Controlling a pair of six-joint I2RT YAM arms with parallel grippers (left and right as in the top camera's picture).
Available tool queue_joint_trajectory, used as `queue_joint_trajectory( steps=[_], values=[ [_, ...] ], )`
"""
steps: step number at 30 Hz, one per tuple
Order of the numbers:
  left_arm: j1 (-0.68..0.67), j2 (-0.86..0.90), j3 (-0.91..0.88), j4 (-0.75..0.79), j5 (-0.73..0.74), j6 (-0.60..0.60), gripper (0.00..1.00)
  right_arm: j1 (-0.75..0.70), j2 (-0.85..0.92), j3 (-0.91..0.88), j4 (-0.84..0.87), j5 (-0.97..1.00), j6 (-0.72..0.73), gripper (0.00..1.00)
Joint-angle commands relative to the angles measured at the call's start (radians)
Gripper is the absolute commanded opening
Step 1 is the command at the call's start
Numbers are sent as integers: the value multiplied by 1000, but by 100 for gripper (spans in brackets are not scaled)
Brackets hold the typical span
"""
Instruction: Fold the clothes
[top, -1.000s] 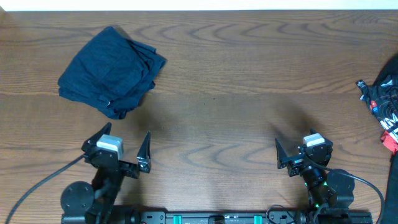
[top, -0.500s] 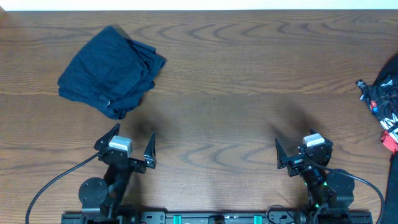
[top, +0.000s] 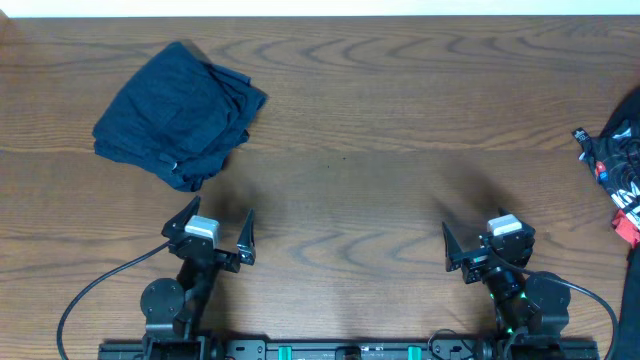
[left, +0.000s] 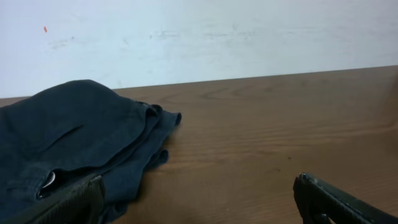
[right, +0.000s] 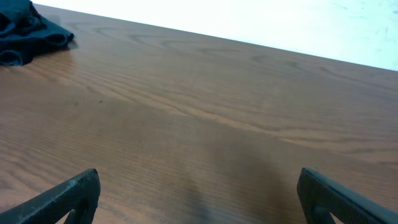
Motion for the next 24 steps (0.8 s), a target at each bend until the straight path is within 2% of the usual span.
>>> queue_joint_trajectory(
  steps=[1, 24],
  values=[
    [-7, -9, -28, -14, -3, -4, 98, -10, -8, -3, 1, -8, 11, 99],
    [-7, -7, -28, -15, -3, -4, 98, -10, -8, -3, 1, -8, 11, 99]
  ],
)
